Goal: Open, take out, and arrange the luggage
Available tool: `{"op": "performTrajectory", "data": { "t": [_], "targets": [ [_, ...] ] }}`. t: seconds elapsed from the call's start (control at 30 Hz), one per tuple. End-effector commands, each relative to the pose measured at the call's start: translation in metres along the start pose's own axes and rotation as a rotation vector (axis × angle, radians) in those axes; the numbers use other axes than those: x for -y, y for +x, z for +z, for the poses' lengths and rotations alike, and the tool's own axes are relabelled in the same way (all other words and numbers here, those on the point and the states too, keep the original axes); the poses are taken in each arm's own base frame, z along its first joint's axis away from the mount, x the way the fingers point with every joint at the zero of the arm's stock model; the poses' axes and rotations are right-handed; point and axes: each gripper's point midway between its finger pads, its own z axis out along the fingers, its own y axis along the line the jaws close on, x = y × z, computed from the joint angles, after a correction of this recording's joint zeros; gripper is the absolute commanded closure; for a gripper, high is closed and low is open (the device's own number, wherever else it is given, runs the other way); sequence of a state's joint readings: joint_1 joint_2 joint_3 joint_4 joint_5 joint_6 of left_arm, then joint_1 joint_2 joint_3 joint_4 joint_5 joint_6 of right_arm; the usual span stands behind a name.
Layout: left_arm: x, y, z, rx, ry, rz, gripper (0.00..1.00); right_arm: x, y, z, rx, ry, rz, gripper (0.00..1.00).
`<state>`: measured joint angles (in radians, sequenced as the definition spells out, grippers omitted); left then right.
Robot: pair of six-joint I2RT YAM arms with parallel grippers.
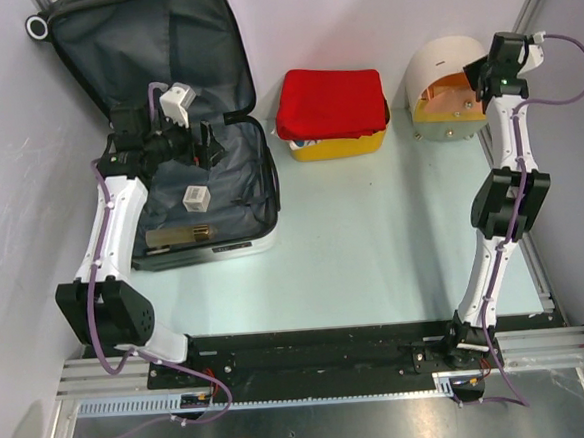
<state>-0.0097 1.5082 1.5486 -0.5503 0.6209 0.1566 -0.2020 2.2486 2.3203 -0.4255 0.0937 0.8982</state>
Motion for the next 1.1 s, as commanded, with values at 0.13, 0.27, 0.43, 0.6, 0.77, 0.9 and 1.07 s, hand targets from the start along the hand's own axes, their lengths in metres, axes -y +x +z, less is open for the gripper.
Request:
{"op": "performTrajectory", "data": {
  "t": [0.13, 0.27, 0.43, 0.6, 0.77, 0.9, 1.07],
  "targets": [
    [0.0, -0.028, -0.006, 0.063, -0.005, 0.0, 0.0, -0.037, 0.001, 0.008, 0.017, -0.184, 0.064, 1.0],
    [0.0, -0.027, -0.006, 0.059, -0.005, 0.002, 0.0, -0.052, 0.004, -0.003, -0.013, -0.239, 0.065, 1.0],
    [0.002, -0.027, -0.006, 0.06, 0.005, 0.003, 0.0, -0.07, -0.008, -0.023, -0.008, -0.286, 0.07, 1.0],
    [0.004, -0.025, -0.006, 0.057, 0.016, 0.001, 0.0, -0.071, -0.011, -0.038, -0.019, -0.297, 0.082, 1.0],
    [0.006, -0.024, -0.008, 0.059, 0.022, 0.005, 0.0, -0.076, -0.018, -0.056, 0.006, -0.336, 0.079, 1.0],
    [0.009, -0.022, -0.009, 0.057, 0.03, 0.003, 0.0, -0.073, -0.018, -0.063, -0.007, -0.331, 0.087, 1.0],
    [0.01, -0.018, -0.01, 0.053, 0.033, 0.001, 0.0, -0.079, -0.021, -0.079, -0.013, -0.344, 0.106, 1.0]
  ]
}}
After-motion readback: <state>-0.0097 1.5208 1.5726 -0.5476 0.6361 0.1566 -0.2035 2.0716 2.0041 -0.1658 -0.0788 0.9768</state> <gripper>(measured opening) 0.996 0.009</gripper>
